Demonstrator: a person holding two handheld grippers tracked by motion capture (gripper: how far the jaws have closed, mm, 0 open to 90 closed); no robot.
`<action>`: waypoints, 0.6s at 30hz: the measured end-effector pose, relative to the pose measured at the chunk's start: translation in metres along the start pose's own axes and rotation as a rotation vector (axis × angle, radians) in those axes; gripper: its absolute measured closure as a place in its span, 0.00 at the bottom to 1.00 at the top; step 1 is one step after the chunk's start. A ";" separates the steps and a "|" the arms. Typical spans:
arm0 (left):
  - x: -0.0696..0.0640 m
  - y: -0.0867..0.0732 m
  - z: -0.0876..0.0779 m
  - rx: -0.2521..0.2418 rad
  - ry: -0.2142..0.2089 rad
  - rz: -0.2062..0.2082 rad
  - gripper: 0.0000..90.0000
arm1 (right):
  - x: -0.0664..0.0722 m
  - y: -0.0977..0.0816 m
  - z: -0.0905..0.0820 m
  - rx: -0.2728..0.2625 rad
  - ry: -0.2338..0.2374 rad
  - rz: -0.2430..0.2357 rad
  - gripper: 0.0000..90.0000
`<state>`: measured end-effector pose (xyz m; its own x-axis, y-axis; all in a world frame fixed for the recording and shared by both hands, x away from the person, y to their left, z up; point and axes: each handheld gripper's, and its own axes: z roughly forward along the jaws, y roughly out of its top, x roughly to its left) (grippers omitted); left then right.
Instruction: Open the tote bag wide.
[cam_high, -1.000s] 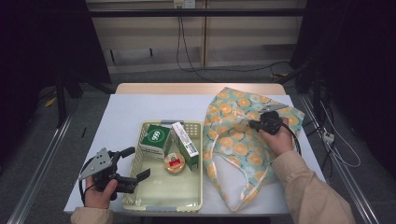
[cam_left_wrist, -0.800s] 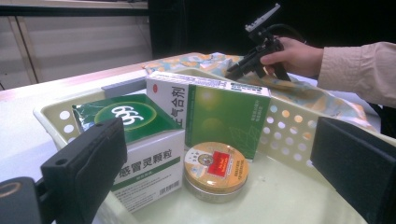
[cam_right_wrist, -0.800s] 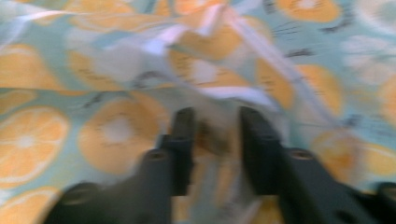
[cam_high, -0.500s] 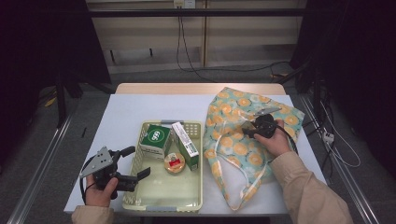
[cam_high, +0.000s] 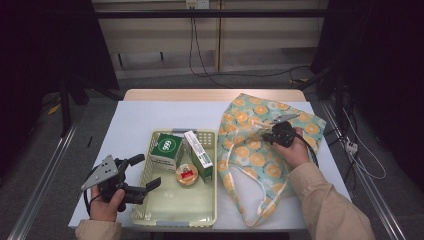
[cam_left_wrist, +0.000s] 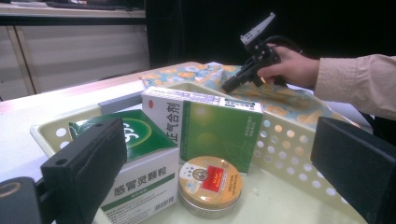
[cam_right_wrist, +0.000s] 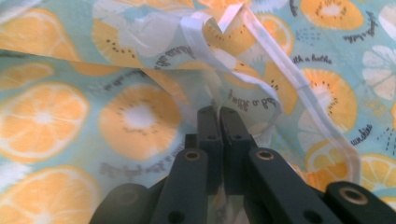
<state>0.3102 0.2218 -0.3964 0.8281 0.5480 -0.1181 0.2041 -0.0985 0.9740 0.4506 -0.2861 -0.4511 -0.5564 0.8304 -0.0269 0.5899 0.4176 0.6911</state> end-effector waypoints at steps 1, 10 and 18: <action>0.000 0.000 0.000 0.002 -0.001 0.004 0.04 | 0.001 0.001 -0.002 -0.005 0.006 -0.002 0.99; -0.001 0.002 0.003 0.007 -0.007 0.012 0.04 | 0.012 0.020 -0.029 -0.069 0.108 0.019 0.99; -0.003 0.006 0.005 0.013 -0.015 0.011 0.04 | 0.012 0.030 -0.044 -0.068 0.113 -0.018 0.99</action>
<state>0.3117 0.2155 -0.3916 0.8381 0.5343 -0.1100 0.2015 -0.1158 0.9726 0.4358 -0.2800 -0.3985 -0.6312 0.7746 0.0388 0.5401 0.4031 0.7387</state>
